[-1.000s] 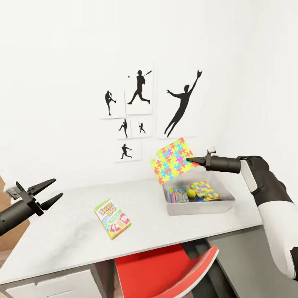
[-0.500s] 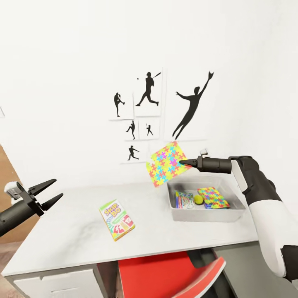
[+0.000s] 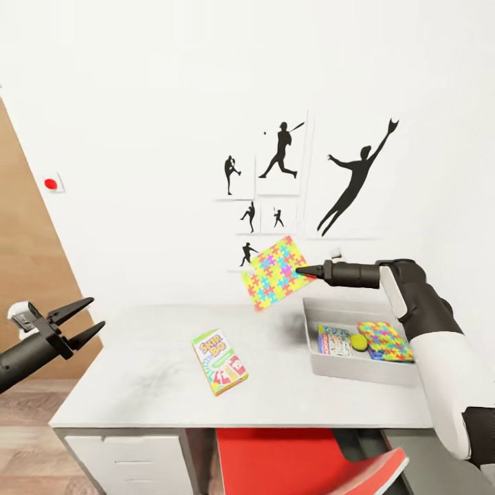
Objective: Put all the toys in the child's room - the three board games (two on the bed and one on the table), the two jigsaw puzzles on the table, and the tennis ball on the table - inside the toy box on the table in the child's room.
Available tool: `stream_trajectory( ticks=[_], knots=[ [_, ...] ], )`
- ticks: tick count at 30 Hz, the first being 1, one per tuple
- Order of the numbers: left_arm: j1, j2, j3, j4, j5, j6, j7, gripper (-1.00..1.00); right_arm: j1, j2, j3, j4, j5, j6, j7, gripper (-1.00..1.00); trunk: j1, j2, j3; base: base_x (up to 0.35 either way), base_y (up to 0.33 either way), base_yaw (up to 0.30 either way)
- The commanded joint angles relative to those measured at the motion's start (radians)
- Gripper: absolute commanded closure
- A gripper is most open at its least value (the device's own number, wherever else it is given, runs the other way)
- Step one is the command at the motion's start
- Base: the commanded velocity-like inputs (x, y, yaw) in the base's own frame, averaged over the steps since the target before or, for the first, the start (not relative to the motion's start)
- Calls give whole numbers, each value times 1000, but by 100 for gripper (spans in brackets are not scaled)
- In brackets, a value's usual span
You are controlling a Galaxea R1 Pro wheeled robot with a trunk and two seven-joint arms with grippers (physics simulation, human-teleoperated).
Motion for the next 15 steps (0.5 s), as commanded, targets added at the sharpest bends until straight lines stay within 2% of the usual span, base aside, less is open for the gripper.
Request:
stream_trajectory(
  ticks=[1, 7, 10, 15],
  knots=[
    [-2, 0, 1, 1, -8, 4, -8, -100, -1, 1, -1, 0, 2, 3, 0, 100, 1, -2, -2, 0, 0, 289],
    [-2, 0, 1, 1, -8, 4, -9, -100, -2, 2, -3, 0, 2, 3, -11, 100, 1, -2, 1, 0, 0, 263],
    [-2, 0, 1, 1, -8, 4, -8, -100, -1, 2, -5, -2, 0, 3, -11, 100, 1, -2, 1, 0, -60, 73],
    [-2, -1, 1, 1, -8, 4, -8, -100, 4, 1, -7, -8, -2, 3, -12, 100, 1, -2, 1, 0, -265, 10]
  ],
)
